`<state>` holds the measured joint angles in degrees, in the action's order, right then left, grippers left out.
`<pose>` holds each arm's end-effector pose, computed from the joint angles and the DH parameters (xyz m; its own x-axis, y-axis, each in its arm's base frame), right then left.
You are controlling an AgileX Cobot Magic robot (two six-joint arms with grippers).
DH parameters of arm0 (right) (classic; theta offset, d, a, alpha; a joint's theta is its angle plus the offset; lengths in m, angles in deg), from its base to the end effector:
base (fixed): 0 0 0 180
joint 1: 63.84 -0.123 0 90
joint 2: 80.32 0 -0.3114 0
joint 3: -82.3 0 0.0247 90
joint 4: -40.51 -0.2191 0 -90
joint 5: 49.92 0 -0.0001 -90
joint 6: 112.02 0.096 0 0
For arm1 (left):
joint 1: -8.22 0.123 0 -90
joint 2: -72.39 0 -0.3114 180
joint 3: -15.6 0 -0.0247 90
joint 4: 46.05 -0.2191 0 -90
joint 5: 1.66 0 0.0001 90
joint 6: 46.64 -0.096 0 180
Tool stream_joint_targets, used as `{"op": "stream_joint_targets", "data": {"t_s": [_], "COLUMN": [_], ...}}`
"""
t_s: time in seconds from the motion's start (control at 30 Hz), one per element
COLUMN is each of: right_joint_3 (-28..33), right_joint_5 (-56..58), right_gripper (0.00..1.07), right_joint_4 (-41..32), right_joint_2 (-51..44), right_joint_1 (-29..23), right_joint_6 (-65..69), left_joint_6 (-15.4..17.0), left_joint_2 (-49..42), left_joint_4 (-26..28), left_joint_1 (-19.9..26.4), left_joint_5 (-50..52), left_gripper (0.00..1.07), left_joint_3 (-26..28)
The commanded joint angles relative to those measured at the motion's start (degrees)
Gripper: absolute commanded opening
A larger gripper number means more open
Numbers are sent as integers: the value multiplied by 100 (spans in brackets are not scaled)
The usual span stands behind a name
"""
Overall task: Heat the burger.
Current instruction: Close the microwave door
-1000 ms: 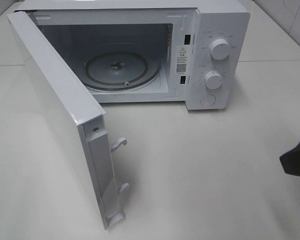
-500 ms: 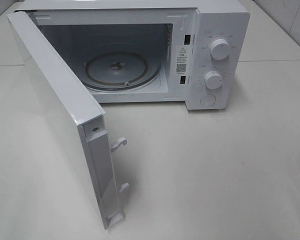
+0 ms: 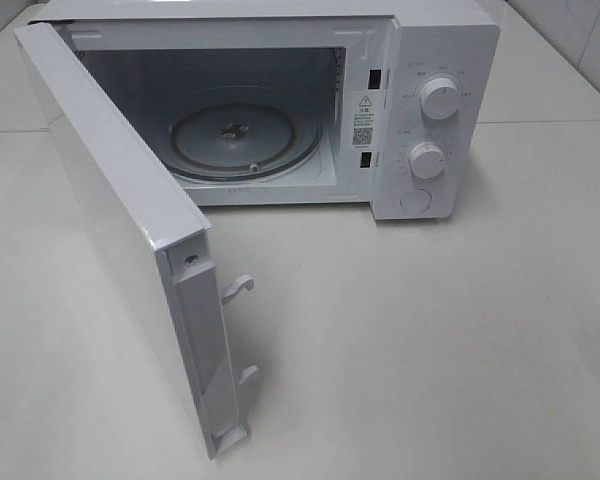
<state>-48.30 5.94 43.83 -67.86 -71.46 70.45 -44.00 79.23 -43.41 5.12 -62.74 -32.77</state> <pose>-0.0367 -0.0096 0.2707 -0.4613 -0.0511 -0.8858 -0.0855 0.9963 -0.0129 -0.0575 -0.0008 0.2628 -0.4470 -0.0442 -0.8934 0.0597 0.9951 -0.0791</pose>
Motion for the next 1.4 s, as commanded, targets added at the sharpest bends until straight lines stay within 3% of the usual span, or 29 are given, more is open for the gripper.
{"op": "stream_joint_targets", "data": {"t_s": [0.03, 0.3, 1.4], "right_joint_3": [23, 40, 40], "right_joint_5": [-80, -74, -74], "right_gripper": [78, 76, 76], "right_joint_4": [-17, -11, -11], "right_joint_2": [-395, -756, -756], "right_joint_1": [178, 516, 516], "right_joint_6": [-97, -80, -74], "left_joint_6": [-11, -11, -11], "left_joint_2": [-69, -74, -63], "left_joint_4": [-11, -11, -11], "left_joint_1": [11, 11, 11], "left_joint_5": [-6, -6, -6], "left_gripper": [100, 100, 100], "left_joint_3": [6, 6, 6]}}
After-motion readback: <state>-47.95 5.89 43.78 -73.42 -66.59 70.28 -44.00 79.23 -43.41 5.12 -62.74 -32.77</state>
